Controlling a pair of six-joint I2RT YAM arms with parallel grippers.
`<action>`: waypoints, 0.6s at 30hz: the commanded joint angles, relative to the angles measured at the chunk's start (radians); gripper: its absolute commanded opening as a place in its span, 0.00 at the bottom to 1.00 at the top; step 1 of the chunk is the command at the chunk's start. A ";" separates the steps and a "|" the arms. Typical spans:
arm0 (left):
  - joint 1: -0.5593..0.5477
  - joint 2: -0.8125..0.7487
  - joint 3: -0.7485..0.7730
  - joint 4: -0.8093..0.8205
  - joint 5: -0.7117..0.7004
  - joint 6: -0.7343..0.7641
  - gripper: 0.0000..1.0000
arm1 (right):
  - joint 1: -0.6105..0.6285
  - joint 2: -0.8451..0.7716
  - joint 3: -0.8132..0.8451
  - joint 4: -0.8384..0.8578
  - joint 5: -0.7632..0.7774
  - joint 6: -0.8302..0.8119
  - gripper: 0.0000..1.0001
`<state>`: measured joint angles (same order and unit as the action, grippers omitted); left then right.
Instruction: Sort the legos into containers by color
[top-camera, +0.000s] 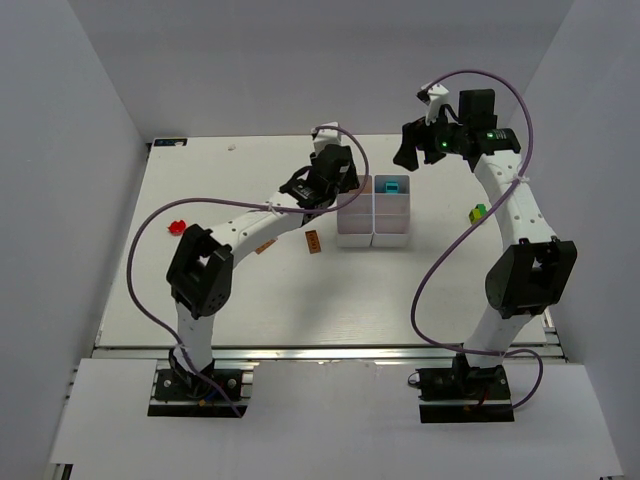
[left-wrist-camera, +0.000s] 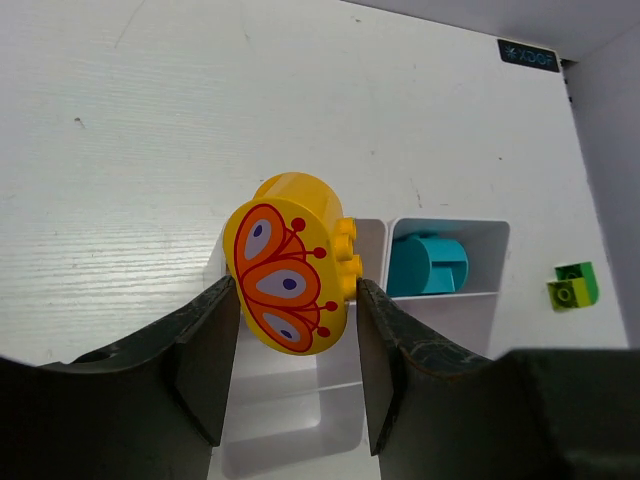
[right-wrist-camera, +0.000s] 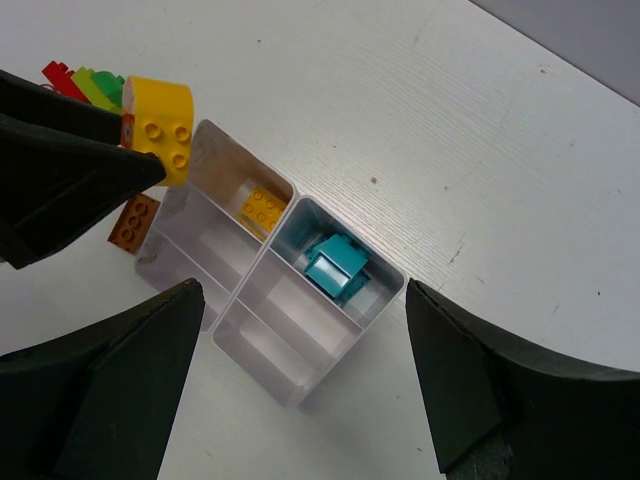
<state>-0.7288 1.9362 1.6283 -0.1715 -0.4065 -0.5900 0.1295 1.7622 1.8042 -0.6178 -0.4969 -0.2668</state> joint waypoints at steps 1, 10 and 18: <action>-0.012 0.039 0.057 -0.014 -0.080 0.064 0.00 | -0.007 -0.029 0.011 0.032 -0.008 0.000 0.87; -0.026 0.124 0.145 -0.023 -0.124 0.125 0.00 | -0.018 -0.023 0.009 0.032 -0.014 0.003 0.87; -0.035 0.156 0.180 -0.023 -0.147 0.150 0.22 | -0.018 -0.023 0.004 0.030 -0.014 0.003 0.87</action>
<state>-0.7567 2.1052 1.7672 -0.1917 -0.5262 -0.4603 0.1177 1.7622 1.8042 -0.6182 -0.4980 -0.2665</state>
